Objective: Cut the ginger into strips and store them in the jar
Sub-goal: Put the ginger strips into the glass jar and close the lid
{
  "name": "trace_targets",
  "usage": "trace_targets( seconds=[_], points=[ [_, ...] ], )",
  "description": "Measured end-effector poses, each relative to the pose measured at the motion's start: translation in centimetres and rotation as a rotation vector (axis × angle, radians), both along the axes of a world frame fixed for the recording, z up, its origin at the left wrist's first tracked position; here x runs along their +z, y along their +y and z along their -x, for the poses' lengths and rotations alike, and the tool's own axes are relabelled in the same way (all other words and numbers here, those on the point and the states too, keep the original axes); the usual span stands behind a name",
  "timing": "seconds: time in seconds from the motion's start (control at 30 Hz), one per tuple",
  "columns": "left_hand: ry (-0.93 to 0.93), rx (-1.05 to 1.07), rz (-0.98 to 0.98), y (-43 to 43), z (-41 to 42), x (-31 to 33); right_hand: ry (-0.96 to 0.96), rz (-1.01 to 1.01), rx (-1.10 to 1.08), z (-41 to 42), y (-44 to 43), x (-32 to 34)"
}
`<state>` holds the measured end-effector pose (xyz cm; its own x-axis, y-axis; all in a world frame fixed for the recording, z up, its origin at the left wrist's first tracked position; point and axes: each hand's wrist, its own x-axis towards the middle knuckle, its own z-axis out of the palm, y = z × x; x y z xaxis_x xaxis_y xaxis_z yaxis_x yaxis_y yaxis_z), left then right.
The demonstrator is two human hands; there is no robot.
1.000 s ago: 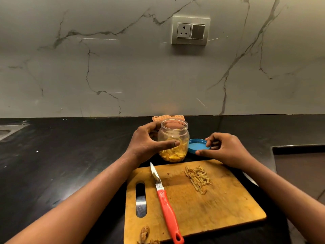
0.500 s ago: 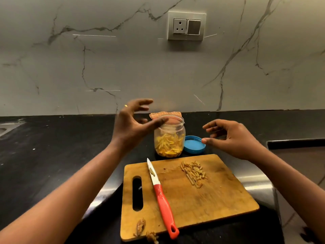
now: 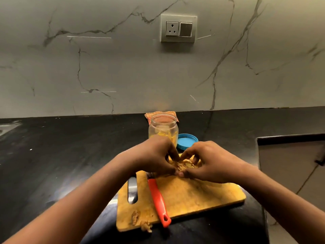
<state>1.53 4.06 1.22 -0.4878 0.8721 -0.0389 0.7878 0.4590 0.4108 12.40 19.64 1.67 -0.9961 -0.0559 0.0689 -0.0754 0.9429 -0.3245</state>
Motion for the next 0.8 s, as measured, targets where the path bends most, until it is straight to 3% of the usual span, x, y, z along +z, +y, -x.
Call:
trace_targets(
  seconds=[0.8],
  points=[
    [-0.094,0.029,-0.317,-0.65,0.14,0.16,0.158,0.261,0.063,0.53,0.80,0.41]
  ],
)
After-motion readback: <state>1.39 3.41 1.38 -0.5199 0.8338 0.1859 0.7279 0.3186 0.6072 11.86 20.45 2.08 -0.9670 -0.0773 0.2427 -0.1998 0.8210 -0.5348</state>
